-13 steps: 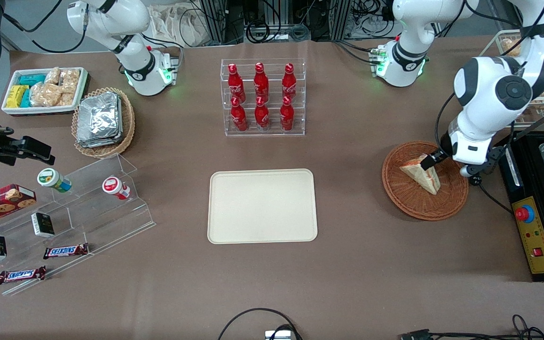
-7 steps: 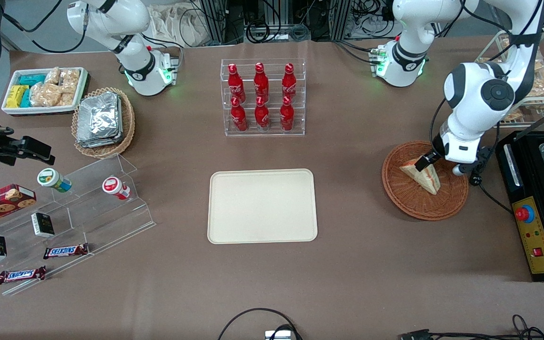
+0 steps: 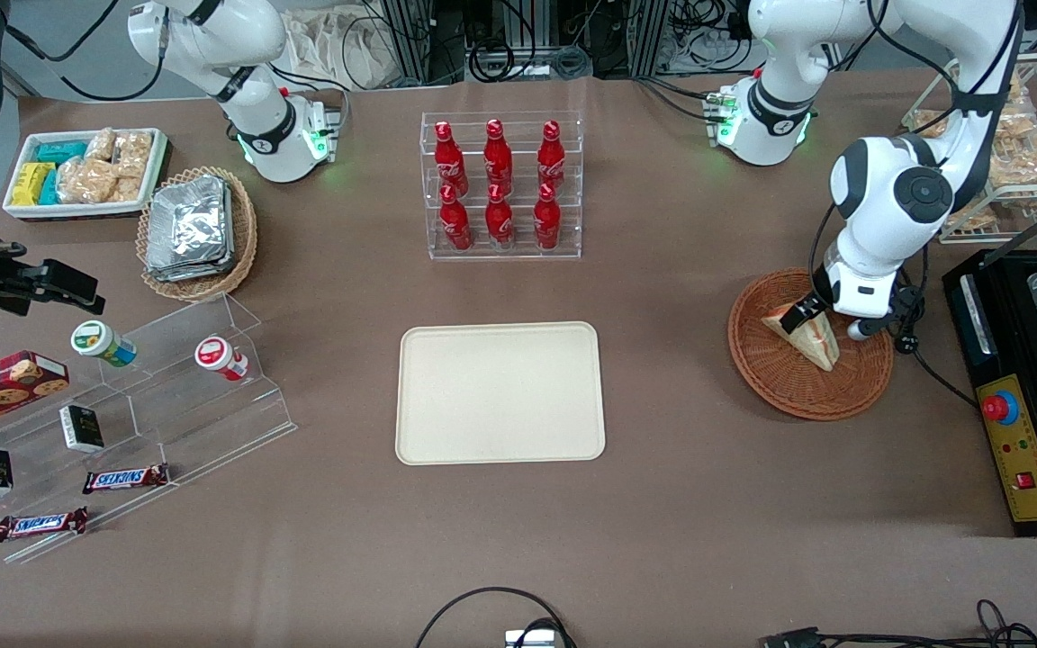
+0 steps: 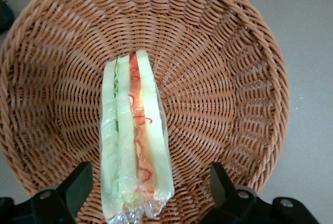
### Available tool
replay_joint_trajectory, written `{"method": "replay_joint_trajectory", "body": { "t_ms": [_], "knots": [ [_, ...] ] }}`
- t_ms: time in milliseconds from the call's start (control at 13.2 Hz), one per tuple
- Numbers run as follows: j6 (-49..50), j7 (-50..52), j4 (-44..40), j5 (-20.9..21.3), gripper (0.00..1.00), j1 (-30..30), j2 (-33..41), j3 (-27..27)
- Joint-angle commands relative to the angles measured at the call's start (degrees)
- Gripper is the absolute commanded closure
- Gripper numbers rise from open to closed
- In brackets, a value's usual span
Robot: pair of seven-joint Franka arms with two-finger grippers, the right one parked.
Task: Place sandwich from basket to tray
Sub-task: 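Lower the open left gripper around the sandwich and close on it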
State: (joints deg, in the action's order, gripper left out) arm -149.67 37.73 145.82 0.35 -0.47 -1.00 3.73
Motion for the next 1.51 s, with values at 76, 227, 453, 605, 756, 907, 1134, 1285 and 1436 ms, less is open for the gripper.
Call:
{"method": "replay_joint_trajectory", "body": {
  "t_ms": [76, 227, 453, 605, 756, 907, 1134, 1285, 1436],
  "knots": [
    [-4.48, 1.38, 1.83, 0.36, 0.0, -0.23, -1.46, -0.12],
    [-5.98, 1.38, 2.1, 0.36, 0.0, -0.23, -2.51, -0.12],
    [-6.51, 1.38, 2.1, 0.36, 0.13, -0.23, -3.13, -0.12],
    [-6.51, 1.29, 2.1, 0.36, 0.3, -0.23, -3.39, -0.12],
    [-6.69, 1.29, 2.1, 0.45, 0.41, -0.23, -3.74, -0.12],
    [-6.69, 1.21, 2.1, 0.53, 0.53, -0.23, -3.75, -0.12],
    [-6.6, 0.51, 1.92, 0.62, 0.58, -0.23, -3.75, -0.12],
    [-5.99, -0.46, 1.84, 0.71, 0.58, -0.32, -2.44, -0.04],
    [-3.37, -3.88, 1.4, 0.71, 0.58, -0.32, 0.02, -0.04]
  ]
}}
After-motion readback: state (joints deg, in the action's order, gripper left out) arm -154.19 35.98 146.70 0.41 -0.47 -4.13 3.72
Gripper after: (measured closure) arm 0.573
